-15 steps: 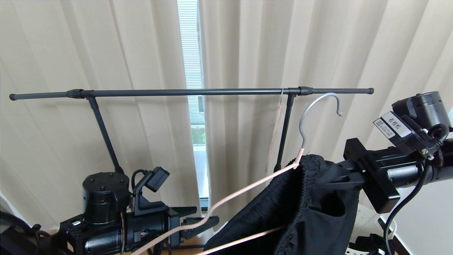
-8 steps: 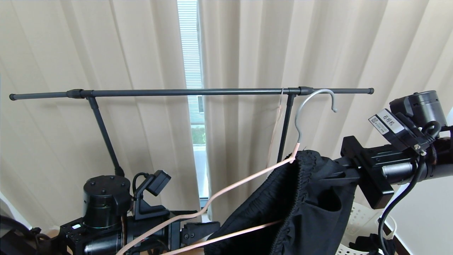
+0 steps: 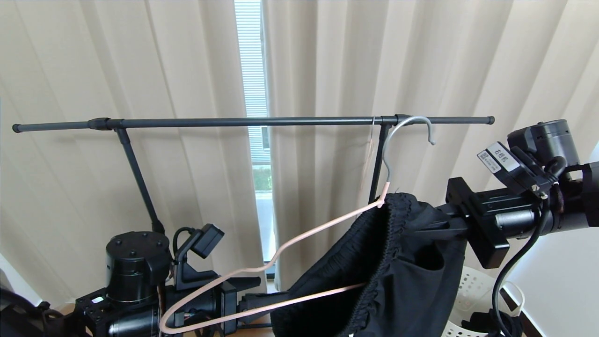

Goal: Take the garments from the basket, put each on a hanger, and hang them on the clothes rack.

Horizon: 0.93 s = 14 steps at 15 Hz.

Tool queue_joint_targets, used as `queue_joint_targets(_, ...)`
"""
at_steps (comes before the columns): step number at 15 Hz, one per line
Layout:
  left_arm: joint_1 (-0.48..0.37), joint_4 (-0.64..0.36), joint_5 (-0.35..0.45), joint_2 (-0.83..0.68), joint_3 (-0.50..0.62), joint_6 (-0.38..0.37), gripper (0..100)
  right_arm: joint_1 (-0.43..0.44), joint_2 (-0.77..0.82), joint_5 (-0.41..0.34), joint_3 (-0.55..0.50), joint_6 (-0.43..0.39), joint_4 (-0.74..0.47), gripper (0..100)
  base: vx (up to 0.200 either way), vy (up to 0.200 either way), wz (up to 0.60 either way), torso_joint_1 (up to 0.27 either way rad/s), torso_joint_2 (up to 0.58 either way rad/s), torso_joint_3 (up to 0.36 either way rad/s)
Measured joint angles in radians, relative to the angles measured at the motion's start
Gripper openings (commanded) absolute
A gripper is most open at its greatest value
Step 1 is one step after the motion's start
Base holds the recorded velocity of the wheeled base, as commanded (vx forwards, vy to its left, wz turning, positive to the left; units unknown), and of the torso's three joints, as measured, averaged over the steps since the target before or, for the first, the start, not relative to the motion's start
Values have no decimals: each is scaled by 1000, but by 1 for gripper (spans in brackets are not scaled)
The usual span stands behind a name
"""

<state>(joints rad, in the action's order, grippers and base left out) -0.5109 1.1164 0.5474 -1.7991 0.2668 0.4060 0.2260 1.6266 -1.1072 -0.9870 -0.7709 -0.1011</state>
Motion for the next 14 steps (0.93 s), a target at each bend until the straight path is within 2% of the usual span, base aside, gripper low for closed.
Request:
queue_joint_targets(8, -11, 0, 0, -50, 8, -1, 100, -10, -26, -4, -1, 38, -3, 0, 0, 0, 0, 0, 0, 0)
queue_joint_targets(9, -13, 0, 0, -56, 8, -1, 0, -8, -29, -4, 0, 41, -4, 0, 0, 0, 0, 0, 0, 0)
queue_joint_targets(14, -17, 1, -3, -76, -1, -87, 0, -7, -39, -6, -1, 45, -4, 0, 0, 0, 0, 0, 0, 0)
